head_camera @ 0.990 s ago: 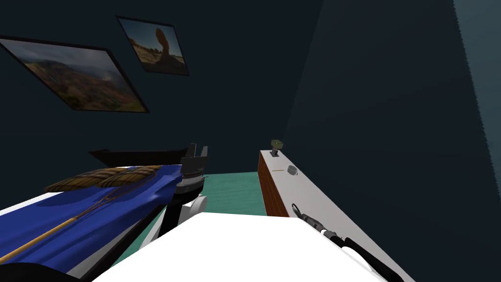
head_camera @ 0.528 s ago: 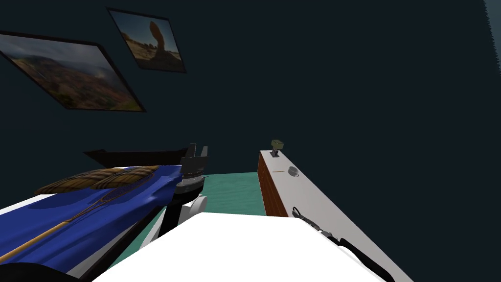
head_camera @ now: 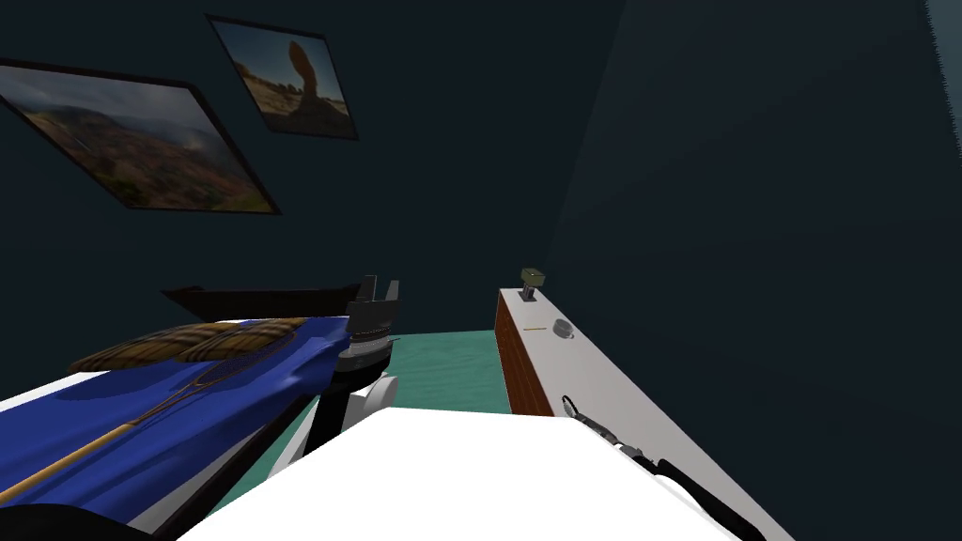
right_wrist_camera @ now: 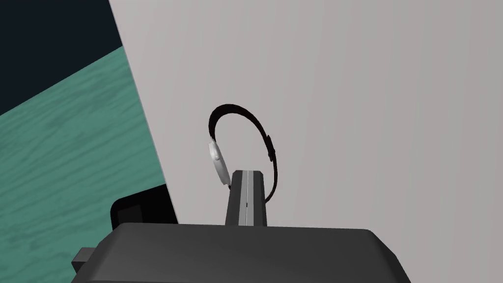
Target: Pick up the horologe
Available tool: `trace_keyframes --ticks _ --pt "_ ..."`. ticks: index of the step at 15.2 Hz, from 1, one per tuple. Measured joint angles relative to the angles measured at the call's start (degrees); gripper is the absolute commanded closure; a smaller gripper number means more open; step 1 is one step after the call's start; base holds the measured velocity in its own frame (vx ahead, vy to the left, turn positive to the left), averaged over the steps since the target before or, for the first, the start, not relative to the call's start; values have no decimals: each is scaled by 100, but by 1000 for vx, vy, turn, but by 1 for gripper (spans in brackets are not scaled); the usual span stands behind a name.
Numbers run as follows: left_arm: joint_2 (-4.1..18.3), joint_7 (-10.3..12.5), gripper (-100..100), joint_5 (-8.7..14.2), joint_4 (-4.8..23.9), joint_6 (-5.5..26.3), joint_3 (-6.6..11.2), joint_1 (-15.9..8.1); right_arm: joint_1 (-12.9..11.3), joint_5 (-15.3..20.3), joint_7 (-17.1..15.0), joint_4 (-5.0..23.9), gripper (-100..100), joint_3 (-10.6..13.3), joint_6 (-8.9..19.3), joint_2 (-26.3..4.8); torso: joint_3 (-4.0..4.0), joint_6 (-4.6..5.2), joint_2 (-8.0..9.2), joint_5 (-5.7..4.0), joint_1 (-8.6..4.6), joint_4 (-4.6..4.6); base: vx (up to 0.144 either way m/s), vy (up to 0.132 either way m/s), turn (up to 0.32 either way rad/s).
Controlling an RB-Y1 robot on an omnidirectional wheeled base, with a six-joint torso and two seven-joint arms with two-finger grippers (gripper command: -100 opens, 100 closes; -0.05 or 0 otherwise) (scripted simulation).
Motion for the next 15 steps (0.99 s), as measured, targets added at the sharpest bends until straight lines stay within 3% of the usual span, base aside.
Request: trace_keyframes --ticks 8,13,15 --pt "-1 0 0 0 0 0 -1 0 -247 205 -196 -619 -100 -364 52 -344 12 1 20 10 39 5 -81 120 -89" --pt "-1 0 0 0 0 0 -1 -1 -246 196 -212 -1061 -100 -516 214 -614 5 -2 9 6 26 2 -35 68 29" --pt "0 0 0 0 0 0 -1 -1 -191 231 -206 -1162 -100 -499 372 -699 -4 -5 -8 2 3 -1 37 -31 232"
